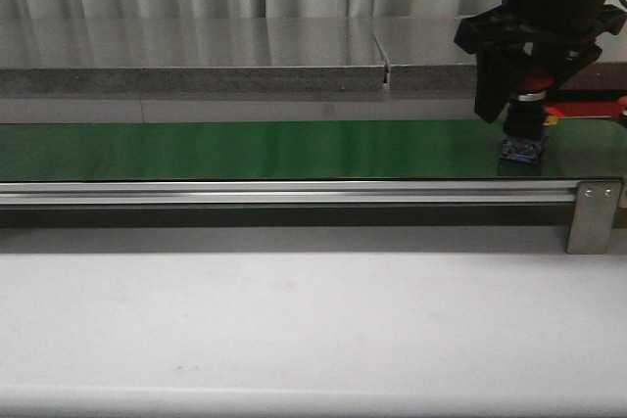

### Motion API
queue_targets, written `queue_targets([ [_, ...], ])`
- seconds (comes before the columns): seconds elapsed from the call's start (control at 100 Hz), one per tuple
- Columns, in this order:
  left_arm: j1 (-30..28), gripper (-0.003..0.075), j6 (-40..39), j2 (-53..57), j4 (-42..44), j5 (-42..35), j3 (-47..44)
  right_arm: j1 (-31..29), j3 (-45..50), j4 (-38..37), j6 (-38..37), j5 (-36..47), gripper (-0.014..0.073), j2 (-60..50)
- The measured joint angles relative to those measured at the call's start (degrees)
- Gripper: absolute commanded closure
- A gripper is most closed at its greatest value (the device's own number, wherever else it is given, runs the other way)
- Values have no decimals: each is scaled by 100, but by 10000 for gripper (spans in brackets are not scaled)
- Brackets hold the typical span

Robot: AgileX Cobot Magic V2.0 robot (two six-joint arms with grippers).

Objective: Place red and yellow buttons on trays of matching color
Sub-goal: 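Lower the right gripper onto the red button and grasp, then carry the red button into the red tray and open the right gripper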

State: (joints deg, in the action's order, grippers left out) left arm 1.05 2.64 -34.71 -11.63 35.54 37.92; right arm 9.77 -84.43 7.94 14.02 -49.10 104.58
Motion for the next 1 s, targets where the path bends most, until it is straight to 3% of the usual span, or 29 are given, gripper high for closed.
queue_targets([
  [0.16,0,741,0,0,0,0,0,0,0,-102,-135,12,427,3],
  [0.48,0,741,0,0,0,0,0,-225,-28,-166,-682,35,428,-139],
  [1.0,0,741,0,0,0,0,0,-1520,-89,-307,-1126,-17,428,-535],
])
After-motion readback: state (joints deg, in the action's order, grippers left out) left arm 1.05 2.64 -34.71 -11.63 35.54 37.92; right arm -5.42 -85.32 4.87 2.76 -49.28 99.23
